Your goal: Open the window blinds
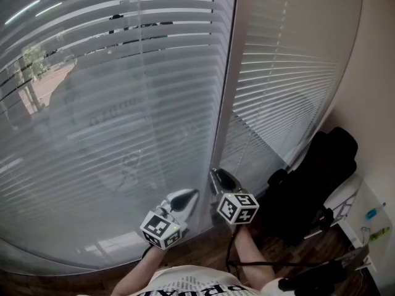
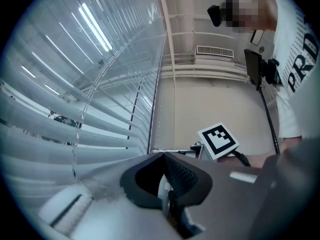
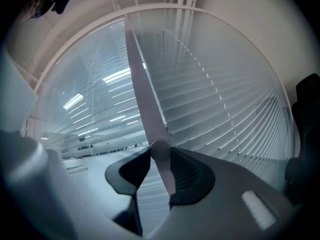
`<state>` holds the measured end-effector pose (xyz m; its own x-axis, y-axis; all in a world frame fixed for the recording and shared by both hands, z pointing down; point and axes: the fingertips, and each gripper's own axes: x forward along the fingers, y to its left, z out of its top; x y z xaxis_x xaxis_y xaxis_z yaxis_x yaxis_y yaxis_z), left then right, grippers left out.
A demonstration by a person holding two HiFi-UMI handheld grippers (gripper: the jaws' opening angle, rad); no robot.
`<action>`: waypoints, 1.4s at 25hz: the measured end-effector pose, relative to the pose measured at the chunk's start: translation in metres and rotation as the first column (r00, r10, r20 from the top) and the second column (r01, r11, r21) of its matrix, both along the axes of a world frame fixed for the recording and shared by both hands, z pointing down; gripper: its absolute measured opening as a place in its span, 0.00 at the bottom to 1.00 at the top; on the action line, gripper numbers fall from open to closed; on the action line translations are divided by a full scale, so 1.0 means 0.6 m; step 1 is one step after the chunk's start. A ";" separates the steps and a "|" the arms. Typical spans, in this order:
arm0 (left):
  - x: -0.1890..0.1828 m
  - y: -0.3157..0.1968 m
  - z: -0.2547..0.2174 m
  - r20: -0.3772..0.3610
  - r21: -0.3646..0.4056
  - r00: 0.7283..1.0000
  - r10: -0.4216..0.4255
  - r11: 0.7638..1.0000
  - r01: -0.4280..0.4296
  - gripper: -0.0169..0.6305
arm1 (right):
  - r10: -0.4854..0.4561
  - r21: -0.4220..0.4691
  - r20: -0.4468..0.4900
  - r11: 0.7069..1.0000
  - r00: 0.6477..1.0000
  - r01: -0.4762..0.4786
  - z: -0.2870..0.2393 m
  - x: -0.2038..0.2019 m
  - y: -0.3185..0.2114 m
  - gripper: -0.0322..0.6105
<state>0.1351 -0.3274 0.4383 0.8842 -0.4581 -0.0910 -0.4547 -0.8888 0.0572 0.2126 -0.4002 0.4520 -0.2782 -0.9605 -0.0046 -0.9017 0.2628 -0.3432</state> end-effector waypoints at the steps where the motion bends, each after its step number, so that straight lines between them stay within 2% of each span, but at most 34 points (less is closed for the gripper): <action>1: 0.000 0.000 0.000 -0.001 0.000 1.000 0.000 1.000 0.000 0.01 | -0.001 -0.001 0.012 1.000 1.000 0.001 0.000 0.000 0.000 0.26; 6: 0.001 0.000 0.000 -0.001 -0.002 1.000 0.000 1.000 0.000 0.01 | 0.002 0.002 0.000 1.000 1.000 -0.002 0.001 0.001 -0.002 0.26; 9: 0.000 0.004 -0.001 -0.003 -0.001 1.000 0.003 1.000 -0.003 0.01 | 0.004 0.012 -0.117 1.000 0.993 -0.003 0.001 0.001 0.002 0.26; 12: -0.005 0.001 -0.002 -0.003 0.002 1.000 -0.003 1.000 0.003 0.01 | 0.013 0.039 -0.274 0.999 0.962 -0.002 -0.005 0.001 0.008 0.26; 15: -0.004 -0.003 -0.002 -0.008 0.001 1.000 -0.007 1.000 0.007 0.01 | 0.035 0.078 -0.423 0.997 0.906 -0.002 -0.014 0.001 0.012 0.26; 19: 0.002 -0.007 -0.002 -0.010 0.001 1.000 -0.006 1.000 0.006 0.01 | 0.044 0.104 -0.582 0.994 0.812 0.020 -0.019 -0.007 0.009 0.26; 26: 0.003 -0.003 0.001 -0.008 0.001 1.000 -0.007 1.000 0.007 0.01 | 0.067 0.137 -0.751 0.989 0.657 0.055 -0.020 -0.022 0.004 0.26; 28: 0.002 -0.004 0.003 -0.008 -0.001 1.000 -0.015 1.000 0.015 0.01 | 0.075 0.150 -0.756 0.987 0.650 0.060 -0.016 -0.022 0.005 0.26; 35: 0.004 -0.004 -0.001 -0.011 -0.003 1.000 -0.013 1.000 0.013 0.01 | 0.069 0.150 -0.720 0.987 0.691 0.058 -0.024 -0.022 0.007 0.26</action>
